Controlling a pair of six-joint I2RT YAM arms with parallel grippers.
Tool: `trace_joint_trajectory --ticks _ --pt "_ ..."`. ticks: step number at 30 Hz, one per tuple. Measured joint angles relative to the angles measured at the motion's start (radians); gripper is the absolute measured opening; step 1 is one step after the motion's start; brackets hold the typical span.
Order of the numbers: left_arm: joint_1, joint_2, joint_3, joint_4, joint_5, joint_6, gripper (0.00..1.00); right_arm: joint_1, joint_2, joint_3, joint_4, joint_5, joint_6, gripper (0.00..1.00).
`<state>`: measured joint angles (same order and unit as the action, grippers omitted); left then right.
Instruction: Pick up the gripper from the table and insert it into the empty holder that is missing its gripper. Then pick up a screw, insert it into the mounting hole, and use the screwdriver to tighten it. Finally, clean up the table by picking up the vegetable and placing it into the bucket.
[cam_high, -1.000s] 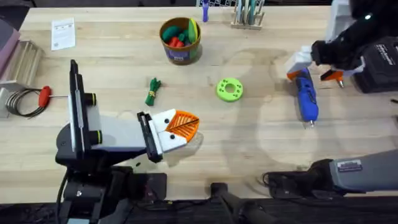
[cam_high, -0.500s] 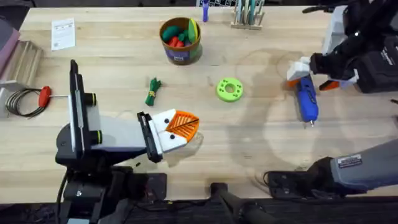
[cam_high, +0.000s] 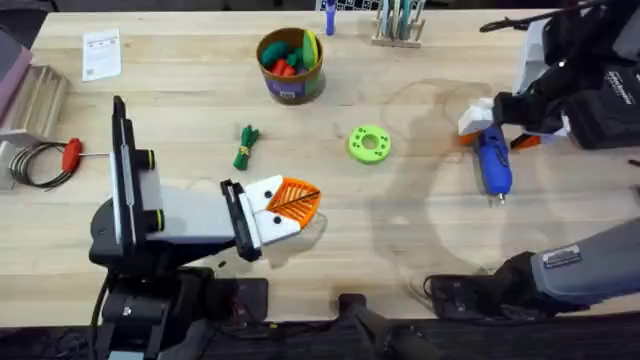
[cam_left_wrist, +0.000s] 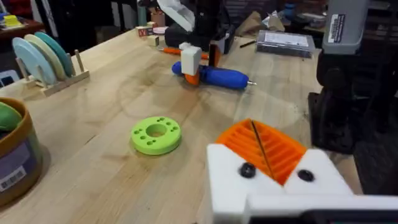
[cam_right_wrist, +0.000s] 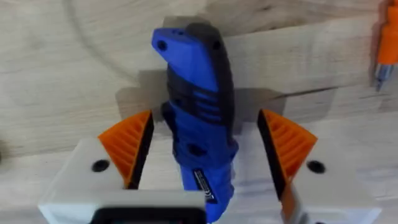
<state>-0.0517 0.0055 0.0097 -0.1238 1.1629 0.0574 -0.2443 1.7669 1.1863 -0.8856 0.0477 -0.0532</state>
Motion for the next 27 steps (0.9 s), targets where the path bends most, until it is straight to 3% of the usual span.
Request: trace_joint_trajectory --ticks 11,14,19,20,27 --pt "0.0 0.0 0.0 0.0 0.0 0.0 0.01 0.0 0.017 -0.009 0.024 0.0 0.001 0.973" --pt "0.0 0.0 0.0 0.0 0.0 0.0 0.01 0.0 0.017 -0.009 0.027 0.0 -0.003 0.802" --pt "0.0 0.0 0.0 0.0 0.0 0.0 0.01 0.001 0.019 -0.012 0.052 0.009 -0.003 0.131" --pt "0.0 0.0 0.0 0.0 0.0 0.0 0.01 0.0 0.023 -0.013 0.055 0.012 0.003 0.04" --pt "0.0 0.0 0.0 0.0 0.0 0.0 0.01 -0.001 0.024 -0.013 0.056 0.012 0.001 0.024"
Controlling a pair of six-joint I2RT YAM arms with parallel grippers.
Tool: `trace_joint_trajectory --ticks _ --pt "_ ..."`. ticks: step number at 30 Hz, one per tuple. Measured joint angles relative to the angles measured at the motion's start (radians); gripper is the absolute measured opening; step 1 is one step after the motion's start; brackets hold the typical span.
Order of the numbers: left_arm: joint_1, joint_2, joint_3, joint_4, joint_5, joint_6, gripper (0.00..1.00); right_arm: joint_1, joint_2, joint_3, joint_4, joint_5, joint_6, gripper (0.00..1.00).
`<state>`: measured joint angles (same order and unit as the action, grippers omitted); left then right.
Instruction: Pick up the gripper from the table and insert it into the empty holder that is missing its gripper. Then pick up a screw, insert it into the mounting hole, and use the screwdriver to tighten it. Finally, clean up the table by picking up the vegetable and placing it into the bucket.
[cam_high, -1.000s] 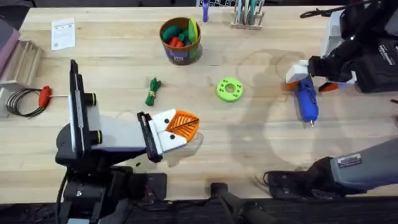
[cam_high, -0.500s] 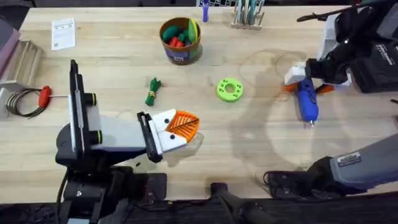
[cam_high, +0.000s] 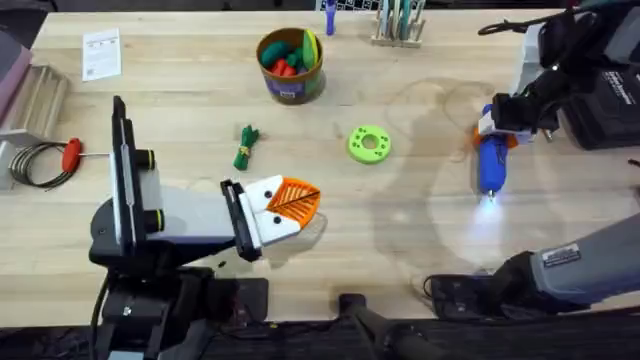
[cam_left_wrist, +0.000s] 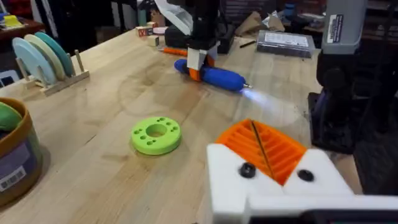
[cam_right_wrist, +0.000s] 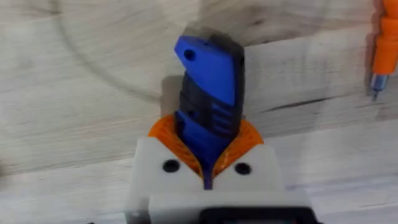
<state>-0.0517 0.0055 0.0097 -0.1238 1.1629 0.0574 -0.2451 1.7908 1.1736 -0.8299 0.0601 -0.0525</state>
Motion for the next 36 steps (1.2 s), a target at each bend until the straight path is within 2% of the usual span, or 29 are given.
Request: trace_joint_trajectory --ticks 6,11,18,25,30,36 --pt "0.0 0.0 0.0 0.0 0.0 0.0 0.01 0.004 0.0 0.02 -0.066 -0.001 -0.001 0.024" --pt "0.0 0.0 0.0 0.0 0.0 0.0 0.01 0.038 -0.008 0.101 -0.108 -0.001 0.003 0.023" --pt "0.0 0.0 0.0 0.0 0.0 0.0 0.01 0.146 -0.154 0.252 -0.083 -0.001 0.048 0.023" --pt "0.0 0.0 0.0 0.0 0.0 0.0 0.01 0.268 -0.298 0.373 0.06 -0.002 0.112 0.023" --pt "0.0 0.0 0.0 0.0 0.0 0.0 0.01 0.342 -0.374 0.383 0.189 -0.026 0.136 0.023" --pt "0.0 0.0 0.0 0.0 0.0 0.0 0.01 0.401 -0.442 0.383 0.296 -0.112 0.186 0.023"
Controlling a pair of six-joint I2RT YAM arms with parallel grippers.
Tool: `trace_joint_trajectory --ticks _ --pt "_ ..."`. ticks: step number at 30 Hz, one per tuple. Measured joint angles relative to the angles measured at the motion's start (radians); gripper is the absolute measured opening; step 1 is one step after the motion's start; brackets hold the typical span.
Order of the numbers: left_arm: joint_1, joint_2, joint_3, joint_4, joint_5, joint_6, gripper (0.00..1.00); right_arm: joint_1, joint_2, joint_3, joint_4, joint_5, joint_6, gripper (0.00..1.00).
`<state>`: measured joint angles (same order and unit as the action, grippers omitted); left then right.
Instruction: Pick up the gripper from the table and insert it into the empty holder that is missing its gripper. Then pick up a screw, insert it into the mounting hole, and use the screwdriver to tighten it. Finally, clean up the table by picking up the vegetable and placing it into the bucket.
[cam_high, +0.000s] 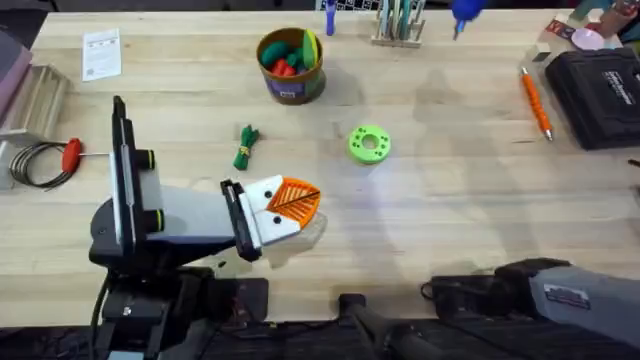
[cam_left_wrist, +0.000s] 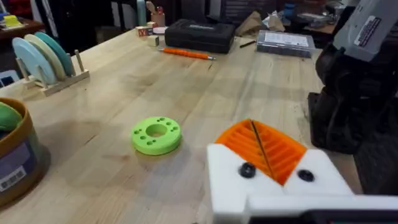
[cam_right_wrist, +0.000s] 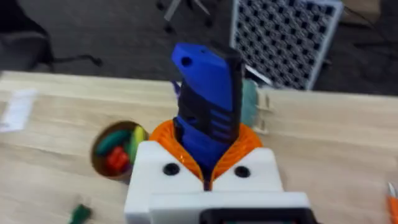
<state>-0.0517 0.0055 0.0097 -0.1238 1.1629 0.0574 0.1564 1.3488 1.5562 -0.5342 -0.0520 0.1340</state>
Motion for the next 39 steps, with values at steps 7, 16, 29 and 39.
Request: trace_joint_trajectory --ticks 7,16,29,39 --pt "0.0 0.0 0.0 0.0 0.0 0.0 0.01 0.084 -0.041 -0.007 0.162 -0.071 0.043 0.023" --pt "0.0 0.0 0.0 0.0 0.0 0.0 0.01 0.136 -0.063 -0.312 0.718 -0.259 0.109 0.023" --pt "0.0 0.0 0.0 0.0 0.0 0.0 0.01 0.185 -0.01 -0.693 1.546 -0.613 0.379 0.023" --pt "0.0 0.0 0.0 0.0 0.0 0.0 0.01 0.301 0.095 -0.707 1.714 -0.774 0.479 0.023"
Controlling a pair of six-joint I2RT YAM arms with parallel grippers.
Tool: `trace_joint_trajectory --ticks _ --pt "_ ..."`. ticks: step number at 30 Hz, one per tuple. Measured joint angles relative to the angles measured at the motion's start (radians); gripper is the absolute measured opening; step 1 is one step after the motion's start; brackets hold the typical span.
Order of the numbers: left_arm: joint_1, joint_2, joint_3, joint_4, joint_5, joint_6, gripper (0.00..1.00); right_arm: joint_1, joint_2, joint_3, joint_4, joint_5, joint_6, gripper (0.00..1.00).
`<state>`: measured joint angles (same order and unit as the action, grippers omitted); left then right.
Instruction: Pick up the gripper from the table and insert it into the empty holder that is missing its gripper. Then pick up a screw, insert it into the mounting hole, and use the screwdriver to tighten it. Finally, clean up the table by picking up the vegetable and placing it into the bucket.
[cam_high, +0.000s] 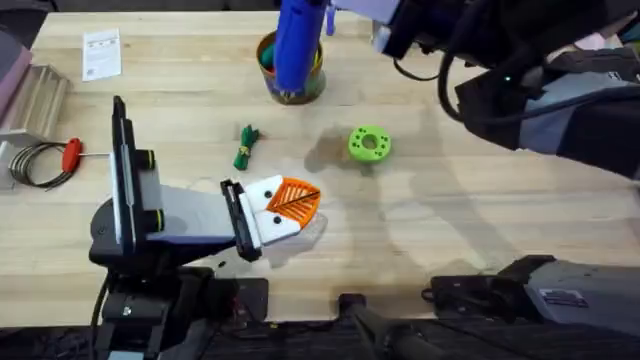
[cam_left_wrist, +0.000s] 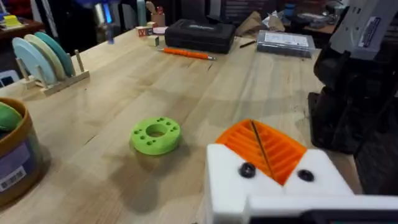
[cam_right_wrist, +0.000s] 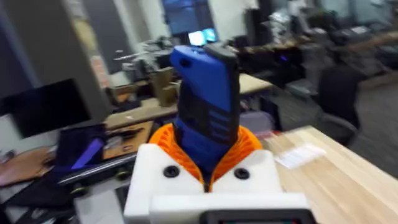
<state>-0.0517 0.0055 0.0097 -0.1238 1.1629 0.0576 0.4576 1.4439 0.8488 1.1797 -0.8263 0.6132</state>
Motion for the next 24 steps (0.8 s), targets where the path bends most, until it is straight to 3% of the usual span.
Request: trace_joint_trajectory --ticks 3,12,24 --pt "0.0 0.0 0.0 0.0 0.0 0.0 0.01 0.012 -0.002 -0.001 0.072 -0.057 0.019 0.023" --pt "0.0 0.0 0.0 0.0 0.0 0.0 0.01 0.08 -0.004 -0.001 0.081 -0.186 0.037 0.023" --pt "0.0 0.0 0.0 0.0 0.0 0.0 0.01 0.154 -0.005 -0.001 0.097 -0.252 0.007 0.023"
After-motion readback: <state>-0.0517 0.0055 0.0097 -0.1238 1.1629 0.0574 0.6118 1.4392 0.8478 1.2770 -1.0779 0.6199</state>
